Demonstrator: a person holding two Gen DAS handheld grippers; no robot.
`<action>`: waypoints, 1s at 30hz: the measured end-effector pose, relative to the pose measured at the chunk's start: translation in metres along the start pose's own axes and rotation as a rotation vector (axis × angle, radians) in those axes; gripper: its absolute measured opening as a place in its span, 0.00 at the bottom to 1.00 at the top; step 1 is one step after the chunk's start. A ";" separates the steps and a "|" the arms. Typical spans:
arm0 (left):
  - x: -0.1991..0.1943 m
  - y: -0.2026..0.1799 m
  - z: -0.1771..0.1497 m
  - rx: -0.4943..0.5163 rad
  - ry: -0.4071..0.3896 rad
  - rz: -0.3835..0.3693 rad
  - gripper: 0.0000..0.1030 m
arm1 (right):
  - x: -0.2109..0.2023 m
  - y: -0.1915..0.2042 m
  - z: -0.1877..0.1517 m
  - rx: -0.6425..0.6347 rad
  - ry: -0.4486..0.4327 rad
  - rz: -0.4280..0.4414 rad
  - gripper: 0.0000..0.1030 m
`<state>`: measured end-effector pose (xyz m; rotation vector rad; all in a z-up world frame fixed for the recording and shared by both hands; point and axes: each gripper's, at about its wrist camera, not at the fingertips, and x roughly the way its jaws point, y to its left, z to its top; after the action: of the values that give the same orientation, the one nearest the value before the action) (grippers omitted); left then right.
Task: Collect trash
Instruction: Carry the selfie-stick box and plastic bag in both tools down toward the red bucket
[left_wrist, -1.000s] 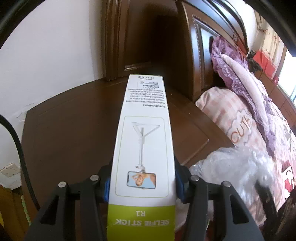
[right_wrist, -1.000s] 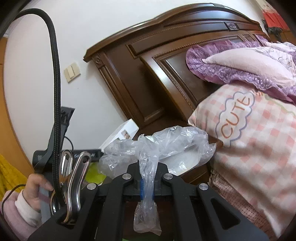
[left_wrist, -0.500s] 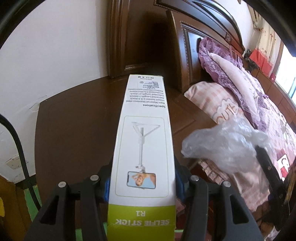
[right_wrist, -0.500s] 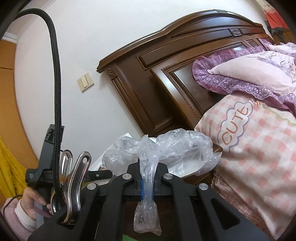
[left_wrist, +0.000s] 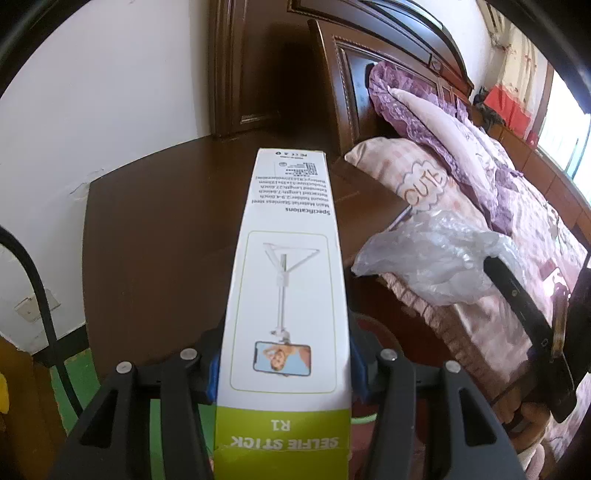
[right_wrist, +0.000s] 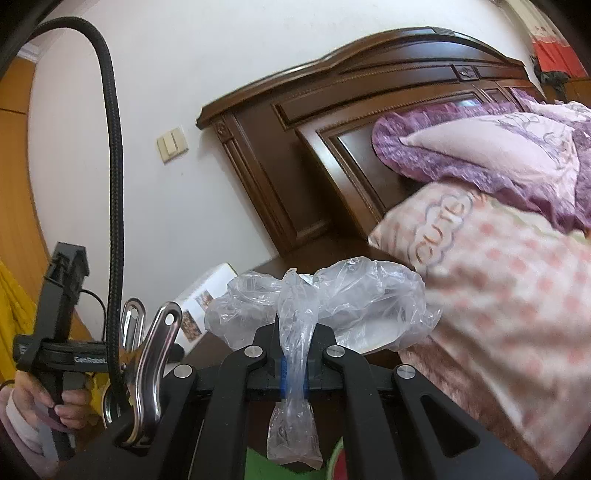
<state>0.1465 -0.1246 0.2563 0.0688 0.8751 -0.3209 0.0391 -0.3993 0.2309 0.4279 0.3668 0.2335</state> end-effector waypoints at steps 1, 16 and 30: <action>-0.002 -0.001 -0.006 0.003 0.000 -0.006 0.53 | -0.002 0.000 -0.006 0.002 0.013 -0.008 0.06; -0.013 -0.022 -0.066 0.019 0.038 -0.090 0.53 | 0.003 -0.032 -0.059 0.048 0.163 -0.132 0.06; 0.001 -0.041 -0.096 0.053 0.103 -0.148 0.53 | 0.046 -0.072 -0.106 0.098 0.378 -0.278 0.06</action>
<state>0.0634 -0.1460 0.1964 0.0705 0.9756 -0.4822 0.0499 -0.4108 0.0959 0.4234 0.8043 0.0225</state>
